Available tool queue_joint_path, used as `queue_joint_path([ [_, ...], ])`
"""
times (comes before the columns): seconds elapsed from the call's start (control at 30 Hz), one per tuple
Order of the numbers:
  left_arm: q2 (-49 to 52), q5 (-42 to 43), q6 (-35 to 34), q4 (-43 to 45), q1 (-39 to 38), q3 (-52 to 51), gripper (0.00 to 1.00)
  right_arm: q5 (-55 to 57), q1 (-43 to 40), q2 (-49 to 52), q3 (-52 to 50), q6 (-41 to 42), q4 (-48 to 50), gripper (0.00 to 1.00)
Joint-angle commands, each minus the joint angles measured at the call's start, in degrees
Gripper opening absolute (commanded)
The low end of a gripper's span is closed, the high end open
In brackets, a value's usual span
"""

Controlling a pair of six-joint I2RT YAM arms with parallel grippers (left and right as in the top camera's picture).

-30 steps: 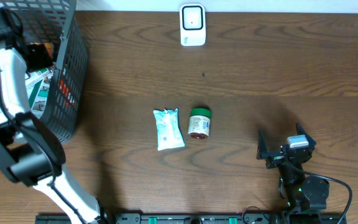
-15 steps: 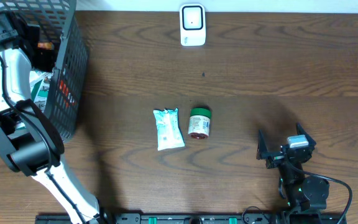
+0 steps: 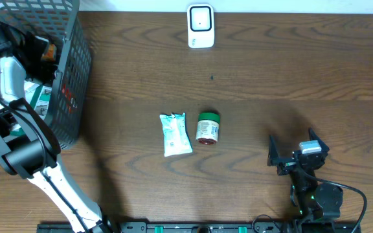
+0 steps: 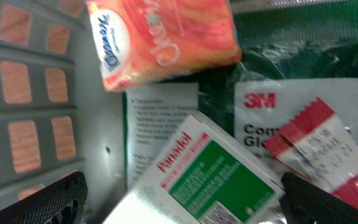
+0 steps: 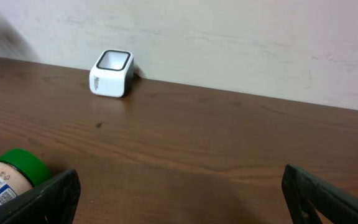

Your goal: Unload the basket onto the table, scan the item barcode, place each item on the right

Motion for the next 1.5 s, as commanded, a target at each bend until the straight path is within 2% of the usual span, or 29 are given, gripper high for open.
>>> queue_joint_path([
  [0.0,2.3,2.9,1.9,0.6,1.2,0.6,0.98,0.2,0.2,-0.2,-0.1,0.2,-0.2,0.99],
  [0.3,5.7,2.6,-0.1,-0.8,1.9,0.7,0.99,0.1,0.2,-0.2,-0.1,0.2,-0.2,0.99],
  [0.4,4.2,2.7,-1.3,-0.4,1.9,0.7,0.87,0.2,0.2,-0.2,-0.1,0.2,-0.2,0.99],
  [0.5,2.3,2.9,-4.6,0.3,1.8,0.7,0.68,0.2,0.2,-0.2,-0.1,0.2,-0.2,0.99],
  [0.53,1.9,2.9,-5.7,0.4,1.8,0.7,0.67,0.1,0.2,-0.2,-0.1,0.2,-0.2,0.99],
  [0.63,0.9,3.9,-9.8,0.3,1.5,0.7,0.67,0.2,0.2,-0.2,-0.1,0.2,-0.2,0.99],
  [0.93,0.5,6.7,-15.0,1.4,1.5,0.7,0.68,0.2,0.2,-0.2,-0.1,0.2,-0.2,0.99],
  [1.1,-1.5,6.7,-24.1,2.6,1.5,0.7,0.63,0.2,0.2,-0.2,-0.1,0.2,-0.2,0.99],
  [1.3,-1.7,6.7,-31.6,2.6,1.5,0.7,0.63,0.2,0.2,-0.2,-0.1,0.2,-0.2,0.99],
  [1.47,-1.7,6.7,-32.5,4.3,1.2,0.7,0.62,0.2,0.2,-0.2,-0.1,0.2,-0.2,0.99],
])
